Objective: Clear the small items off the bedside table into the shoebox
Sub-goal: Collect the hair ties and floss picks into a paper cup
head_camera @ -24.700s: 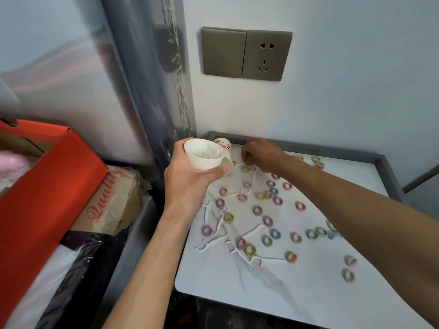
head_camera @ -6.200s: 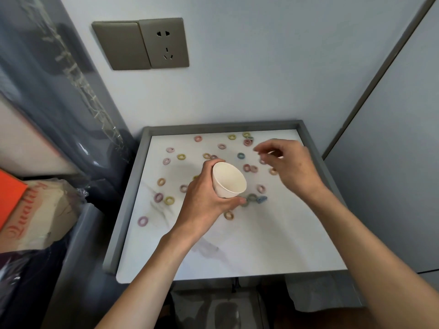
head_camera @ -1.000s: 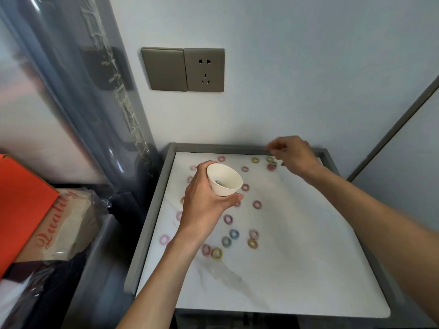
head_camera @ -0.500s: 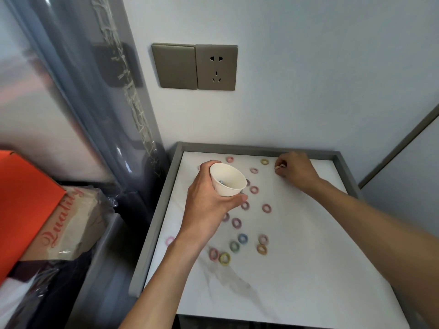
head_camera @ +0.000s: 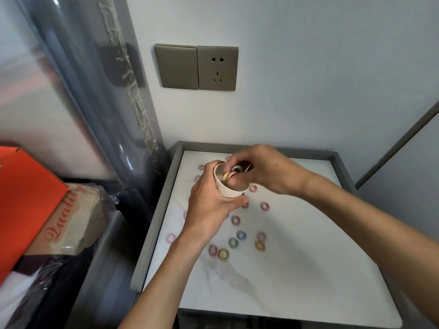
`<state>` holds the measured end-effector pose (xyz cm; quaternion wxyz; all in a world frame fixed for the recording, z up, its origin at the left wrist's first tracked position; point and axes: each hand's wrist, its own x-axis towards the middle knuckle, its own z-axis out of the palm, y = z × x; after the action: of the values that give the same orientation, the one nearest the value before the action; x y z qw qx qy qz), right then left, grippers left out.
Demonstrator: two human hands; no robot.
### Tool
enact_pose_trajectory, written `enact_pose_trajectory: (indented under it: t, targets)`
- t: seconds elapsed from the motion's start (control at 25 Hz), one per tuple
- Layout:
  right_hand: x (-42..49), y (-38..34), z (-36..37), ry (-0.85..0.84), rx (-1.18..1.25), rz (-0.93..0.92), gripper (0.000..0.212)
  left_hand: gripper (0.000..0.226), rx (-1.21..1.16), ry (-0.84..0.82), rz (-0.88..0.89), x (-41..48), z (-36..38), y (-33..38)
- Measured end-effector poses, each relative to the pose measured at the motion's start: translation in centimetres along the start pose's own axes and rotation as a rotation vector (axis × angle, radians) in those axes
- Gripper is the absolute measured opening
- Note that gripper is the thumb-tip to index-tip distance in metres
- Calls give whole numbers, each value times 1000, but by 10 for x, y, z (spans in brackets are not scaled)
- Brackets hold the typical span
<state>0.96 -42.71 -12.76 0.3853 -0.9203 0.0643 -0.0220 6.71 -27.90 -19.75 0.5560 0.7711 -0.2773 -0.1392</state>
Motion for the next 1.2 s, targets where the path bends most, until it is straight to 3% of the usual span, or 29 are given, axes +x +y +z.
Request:
enact_pose_trajectory:
  t: [0.04,0.12,0.24,0.32,0.4,0.48,0.68,0.88,1.0,1.2]
  targets:
    - [3,-7,4,-65,-97,-27,20,71,-11,3,2,0,-1,0]
    - [7,-8,5,-38,-90,-36,24,71,-22,9,0,1,-2,0]
    - [15,22,-7,246,24,22,19,73,-42,55,-17,3,-9,-3]
    - [22,59,-12,356,-108,206,18,72,-40,84,-14,5,-14,-6]
    - [28,97,-9,292,-238,374,23,72,-39,103,-14,6,-17,-8]
    - [34,123,0,190,-294,423,31,71,-45,112,-18,8,-19,-9]
    - [55,134,20,278,-273,407,32,71,-32,110,-19,9,-19,-10]
    - [55,128,35,281,-354,321,7,71,-18,102,-12,8,-18,-11]
    - [53,120,34,228,-397,352,15,72,-12,102,-17,7,-18,-10]
    - [48,110,35,156,-279,364,6,71,-12,108,-13,7,-22,-11]
